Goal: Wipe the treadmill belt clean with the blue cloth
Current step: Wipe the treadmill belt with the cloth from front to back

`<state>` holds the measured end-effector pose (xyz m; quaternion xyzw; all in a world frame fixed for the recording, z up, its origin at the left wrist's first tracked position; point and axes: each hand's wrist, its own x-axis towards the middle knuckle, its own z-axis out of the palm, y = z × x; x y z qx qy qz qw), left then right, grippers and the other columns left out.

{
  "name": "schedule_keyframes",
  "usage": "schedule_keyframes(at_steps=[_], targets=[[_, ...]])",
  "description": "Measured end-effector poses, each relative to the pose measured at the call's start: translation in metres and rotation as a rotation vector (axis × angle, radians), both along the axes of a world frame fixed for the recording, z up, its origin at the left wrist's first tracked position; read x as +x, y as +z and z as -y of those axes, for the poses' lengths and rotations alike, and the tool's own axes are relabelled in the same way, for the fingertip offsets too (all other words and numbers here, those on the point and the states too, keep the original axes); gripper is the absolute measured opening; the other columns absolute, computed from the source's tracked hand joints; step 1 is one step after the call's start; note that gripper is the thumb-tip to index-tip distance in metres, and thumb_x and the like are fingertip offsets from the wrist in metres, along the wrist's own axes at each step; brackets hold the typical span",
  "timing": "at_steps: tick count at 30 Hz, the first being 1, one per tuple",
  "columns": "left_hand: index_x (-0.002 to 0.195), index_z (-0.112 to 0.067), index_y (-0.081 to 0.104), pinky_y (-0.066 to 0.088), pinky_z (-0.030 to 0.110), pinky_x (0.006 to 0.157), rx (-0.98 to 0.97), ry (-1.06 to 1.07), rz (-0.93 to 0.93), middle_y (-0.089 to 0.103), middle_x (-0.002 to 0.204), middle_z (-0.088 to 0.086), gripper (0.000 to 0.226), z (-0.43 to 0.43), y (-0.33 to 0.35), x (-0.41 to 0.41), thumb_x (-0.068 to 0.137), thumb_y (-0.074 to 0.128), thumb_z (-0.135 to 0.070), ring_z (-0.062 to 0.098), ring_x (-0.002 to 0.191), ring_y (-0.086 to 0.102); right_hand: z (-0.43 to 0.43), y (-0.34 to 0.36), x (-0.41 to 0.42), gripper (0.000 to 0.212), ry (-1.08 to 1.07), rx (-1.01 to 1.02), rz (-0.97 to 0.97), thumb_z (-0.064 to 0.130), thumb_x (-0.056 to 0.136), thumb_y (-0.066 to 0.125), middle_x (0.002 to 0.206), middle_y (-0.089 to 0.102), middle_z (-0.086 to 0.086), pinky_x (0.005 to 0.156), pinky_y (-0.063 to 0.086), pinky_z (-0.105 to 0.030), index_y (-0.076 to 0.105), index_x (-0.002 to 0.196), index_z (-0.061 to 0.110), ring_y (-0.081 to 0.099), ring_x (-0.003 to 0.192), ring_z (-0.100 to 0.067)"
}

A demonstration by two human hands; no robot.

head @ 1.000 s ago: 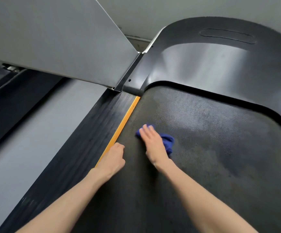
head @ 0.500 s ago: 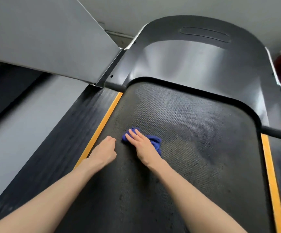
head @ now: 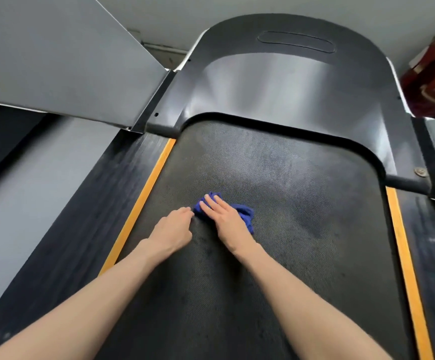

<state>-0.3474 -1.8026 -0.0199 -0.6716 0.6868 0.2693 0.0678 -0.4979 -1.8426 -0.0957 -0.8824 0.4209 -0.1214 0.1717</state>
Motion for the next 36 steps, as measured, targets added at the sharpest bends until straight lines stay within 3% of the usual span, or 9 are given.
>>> schedule_keyframes(at_steps=[5,10,17,20,25,28,30,33,36], targets=[[0.145,-0.015,0.030,0.029,0.043,0.111,0.125,-0.096,0.024,0.014,0.157,0.001,0.061,0.000,0.003,-0.002,0.086,0.042,-0.002,0.023,0.140,0.024,0.023,0.003,-0.114,0.056,-0.388,-0.029,-0.040,0.019,0.089,0.017,0.151,0.027,-0.010,0.114,0.005,-0.024,0.037,0.140,0.009,0.019,0.142,-0.029],[0.139,-0.012,0.038,0.033,0.042,0.109,0.150,-0.162,0.066,0.028,0.149,0.006,0.052,0.008,0.011,-0.003,0.088,0.041,-0.005,0.023,0.135,0.032,0.037,0.011,-0.129,0.055,-0.911,0.023,-0.028,-0.012,0.078,0.038,0.144,0.034,-0.022,0.111,0.020,-0.042,0.041,0.132,-0.005,0.028,0.132,-0.044],[0.144,-0.017,0.033,0.025,0.041,0.113,0.081,-0.261,0.100,0.013,0.157,0.000,0.059,0.016,0.008,-0.040,0.086,0.041,-0.006,0.019,0.142,0.020,0.007,0.010,-0.073,0.058,-0.140,0.060,-0.031,-0.007,0.082,0.032,0.149,0.028,-0.015,0.113,0.005,-0.026,0.037,0.139,0.003,0.020,0.140,-0.032],[0.147,-0.013,0.023,0.023,0.038,0.114,0.071,-0.274,0.057,0.006,0.158,0.001,0.063,0.014,0.000,-0.058,0.086,0.040,-0.005,0.019,0.143,0.016,0.005,0.011,-0.141,0.057,-0.318,0.041,-0.004,0.009,0.086,0.018,0.151,0.022,-0.009,0.113,0.003,-0.023,0.034,0.140,0.007,0.013,0.142,-0.025],[0.148,-0.012,0.019,0.020,0.035,0.116,0.056,-0.330,0.011,0.005,0.158,0.002,0.065,0.016,-0.005,-0.072,0.087,0.040,-0.005,0.017,0.144,0.014,0.000,0.011,-0.227,0.060,-0.870,0.033,-0.082,-0.015,0.085,0.032,0.152,0.020,-0.017,0.116,0.012,-0.035,0.029,0.142,0.002,0.016,0.141,-0.035],[0.147,-0.012,0.023,0.020,0.037,0.116,0.063,-0.298,-0.013,0.009,0.158,0.002,0.065,0.023,-0.008,-0.075,0.085,0.041,-0.003,0.018,0.144,0.014,0.013,0.007,-0.191,0.046,-1.059,0.003,-0.067,-0.004,0.082,0.026,0.129,0.047,-0.029,0.103,0.036,-0.048,0.051,0.121,-0.008,0.045,0.117,-0.046],[0.147,-0.011,0.025,0.020,0.037,0.116,0.053,-0.271,-0.021,0.011,0.157,0.003,0.065,0.026,-0.009,-0.080,0.084,0.042,-0.003,0.019,0.144,0.016,0.009,0.006,-0.155,0.037,-0.890,-0.033,-0.004,-0.003,0.076,0.034,0.109,0.056,-0.025,0.091,0.046,-0.050,0.058,0.104,-0.005,0.055,0.099,-0.043],[0.145,-0.010,0.028,0.018,0.032,0.116,-0.043,-0.273,-0.040,0.013,0.157,0.003,0.063,0.026,-0.011,-0.093,0.084,0.042,-0.002,0.018,0.143,0.018,-0.012,0.007,-0.134,0.060,-0.364,-0.003,-0.064,0.000,0.074,0.027,0.139,0.044,-0.022,0.112,0.020,-0.042,0.048,0.130,-0.003,0.037,0.130,-0.039],[0.145,-0.011,0.030,0.016,0.028,0.117,-0.060,-0.341,-0.097,0.015,0.156,0.002,0.064,0.029,-0.010,-0.113,0.083,0.042,0.000,0.016,0.143,0.017,-0.023,0.011,-0.184,0.063,-0.381,0.034,-0.067,0.000,0.080,0.018,0.150,0.026,-0.012,0.113,0.008,-0.027,0.035,0.140,0.006,0.018,0.141,-0.029]])
